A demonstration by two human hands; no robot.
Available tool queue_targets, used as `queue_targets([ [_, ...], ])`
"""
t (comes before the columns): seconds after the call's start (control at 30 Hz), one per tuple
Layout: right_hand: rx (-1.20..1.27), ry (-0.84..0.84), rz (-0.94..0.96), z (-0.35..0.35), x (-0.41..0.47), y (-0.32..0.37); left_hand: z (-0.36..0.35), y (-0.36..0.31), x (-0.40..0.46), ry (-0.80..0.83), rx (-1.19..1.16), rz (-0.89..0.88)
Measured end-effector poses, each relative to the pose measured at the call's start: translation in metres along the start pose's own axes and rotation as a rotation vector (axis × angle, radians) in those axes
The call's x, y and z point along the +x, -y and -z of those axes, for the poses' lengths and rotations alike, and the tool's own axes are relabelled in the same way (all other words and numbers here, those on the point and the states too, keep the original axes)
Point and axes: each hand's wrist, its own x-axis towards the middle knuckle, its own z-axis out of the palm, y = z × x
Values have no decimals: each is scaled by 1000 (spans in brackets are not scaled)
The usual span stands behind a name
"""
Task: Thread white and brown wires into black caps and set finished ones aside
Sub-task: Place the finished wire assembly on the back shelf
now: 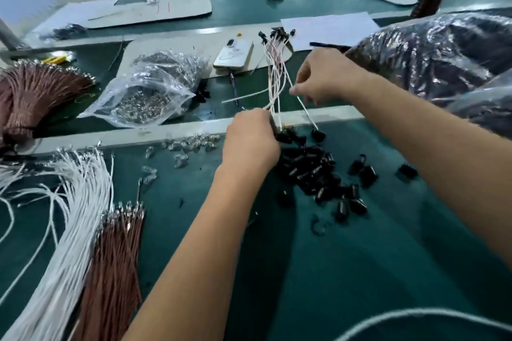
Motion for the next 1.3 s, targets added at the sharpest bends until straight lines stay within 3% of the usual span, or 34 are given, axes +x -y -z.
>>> queue_targets([
  [0.23,129,-162,142,-22,-113,27,4,7,-40,-147,-199,145],
  [0.37,123,42,250,-42,-156,71,33,42,-70,-362,-299,200],
  [0.5,248,228,159,-81,-179,137,55,81,-100,-631,-501,314],
  [0.67,329,306,125,-112,-190,203,81,116,-132,-822,-809,512],
  [0.83,430,422,105,-113,-187,208,98,141,-156,-917,-970,607],
  [0.97,570,475,126,-102,-183,189,97,145,-162,-878,-973,573],
  [1.1,990,440,119,-83,-175,175,93,135,-163,-771,-968,495],
  [1.2,1307,275,93,-65,-165,157,86,112,-157,-487,-1040,357],
  [1.3,1470,-20,53,-50,-157,125,69,76,-150,-132,-1146,223],
])
